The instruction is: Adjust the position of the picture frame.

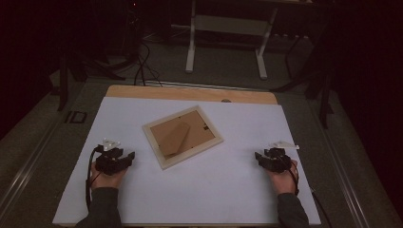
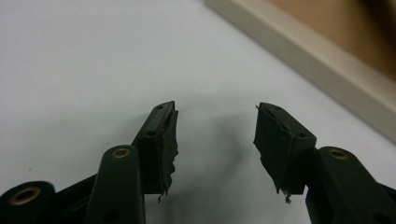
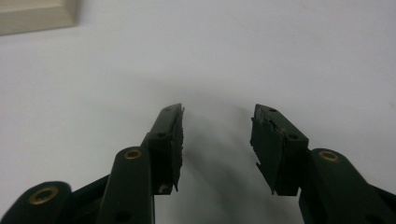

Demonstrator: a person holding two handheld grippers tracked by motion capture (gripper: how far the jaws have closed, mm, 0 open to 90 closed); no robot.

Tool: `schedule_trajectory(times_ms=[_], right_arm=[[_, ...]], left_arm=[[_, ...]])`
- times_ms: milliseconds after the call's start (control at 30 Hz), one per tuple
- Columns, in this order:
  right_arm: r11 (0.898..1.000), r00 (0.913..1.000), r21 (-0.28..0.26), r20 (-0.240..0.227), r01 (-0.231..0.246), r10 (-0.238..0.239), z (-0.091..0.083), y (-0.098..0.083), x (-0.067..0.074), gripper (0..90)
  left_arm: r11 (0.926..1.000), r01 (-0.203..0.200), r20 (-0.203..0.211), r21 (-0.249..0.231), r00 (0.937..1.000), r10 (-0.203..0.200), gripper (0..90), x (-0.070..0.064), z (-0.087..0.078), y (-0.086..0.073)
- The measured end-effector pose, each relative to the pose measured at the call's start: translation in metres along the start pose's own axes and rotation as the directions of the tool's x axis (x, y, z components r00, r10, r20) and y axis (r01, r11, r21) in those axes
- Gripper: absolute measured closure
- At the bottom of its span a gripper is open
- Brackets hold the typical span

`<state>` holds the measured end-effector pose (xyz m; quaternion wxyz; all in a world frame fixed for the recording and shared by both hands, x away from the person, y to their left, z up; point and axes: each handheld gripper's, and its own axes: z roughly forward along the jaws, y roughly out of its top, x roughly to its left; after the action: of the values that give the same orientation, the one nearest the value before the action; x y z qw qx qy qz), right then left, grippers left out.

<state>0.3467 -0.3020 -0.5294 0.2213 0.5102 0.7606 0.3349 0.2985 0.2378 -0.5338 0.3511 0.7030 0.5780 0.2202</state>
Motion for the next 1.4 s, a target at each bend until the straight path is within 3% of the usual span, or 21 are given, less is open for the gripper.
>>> schedule_trajectory(times_ms=[200, 267, 433, 633, 667, 733, 1000, 1067, 1233, 1400], right_arm=[[1.000, 0.9996, -0.007, -0.015, 0.026, -0.026, 0.002, 0.005, 0.007, 53.7], [1.000, 0.9979, -0.028, -0.063, 0.014, -0.016, 0.001, 0.010, 0.010, 55.4], [0.999, 0.9944, -0.036, -0.098, 0.035, -0.038, 0.001, 0.019, 0.015, 56.8], [0.993, 0.9859, -0.081, -0.140, 0.081, -0.092, -0.003, 0.048, 0.024, 57.7], [0.990, 0.9810, -0.091, -0.149, 0.112, -0.124, -0.004, 0.060, 0.029, 58.4], [0.988, 0.9768, -0.096, -0.164, 0.123, -0.138, -0.003, 0.069, 0.033, 59.2], [0.988, 0.9694, -0.096, -0.201, 0.123, -0.141, 0.016, 0.089, 0.046, 64.0], [0.989, 0.9684, -0.088, -0.209, 0.120, -0.136, 0.021, 0.090, 0.048, 66.1], [0.989, 0.9657, -0.071, -0.219, 0.127, -0.140, 0.032, 0.093, 0.052, 78.2], [0.986, 0.9570, -0.065, -0.238, 0.154, -0.165, 0.043, 0.097, 0.059, 89.6]], left_arm=[[0.9997, -0.020, 0.029, -0.012, 0.9994, 0.020, 50.8, -0.005, -0.002, 0.002], [0.9995, -0.030, 0.048, -0.010, 0.9984, 0.030, 50.7, -0.008, -0.003, 0.002], [0.9991, -0.039, 0.067, -0.018, 0.9969, 0.040, 50.2, -0.011, -0.005, 0.002], [0.9985, -0.037, 0.090, -0.040, 0.9951, 0.041, 48.1, -0.015, -0.011, 0.002], [0.9985, -0.039, 0.107, -0.039, 0.9933, 0.043, 47.6, -0.017, -0.012, 0.002], [0.9983, -0.047, 0.118, -0.033, 0.9917, 0.051, 46.7, -0.019, -0.011, 0.002], [0.9949, -0.094, 0.125, -0.035, 0.9873, 0.098, 47.8, -0.029, -0.012, 0.003], [0.9953, -0.090, 0.144, -0.035, 0.9851, 0.094, 49.8, -0.030, -0.012, 0.003], [0.9924, -0.121, 0.211, -0.024, 0.9698, 0.123, 59.7, -0.036, -0.011, 0.003], [0.9873, -0.158, 0.235, -0.013, 0.9592, 0.157, 68.2, -0.042, -0.007, 0.002]])
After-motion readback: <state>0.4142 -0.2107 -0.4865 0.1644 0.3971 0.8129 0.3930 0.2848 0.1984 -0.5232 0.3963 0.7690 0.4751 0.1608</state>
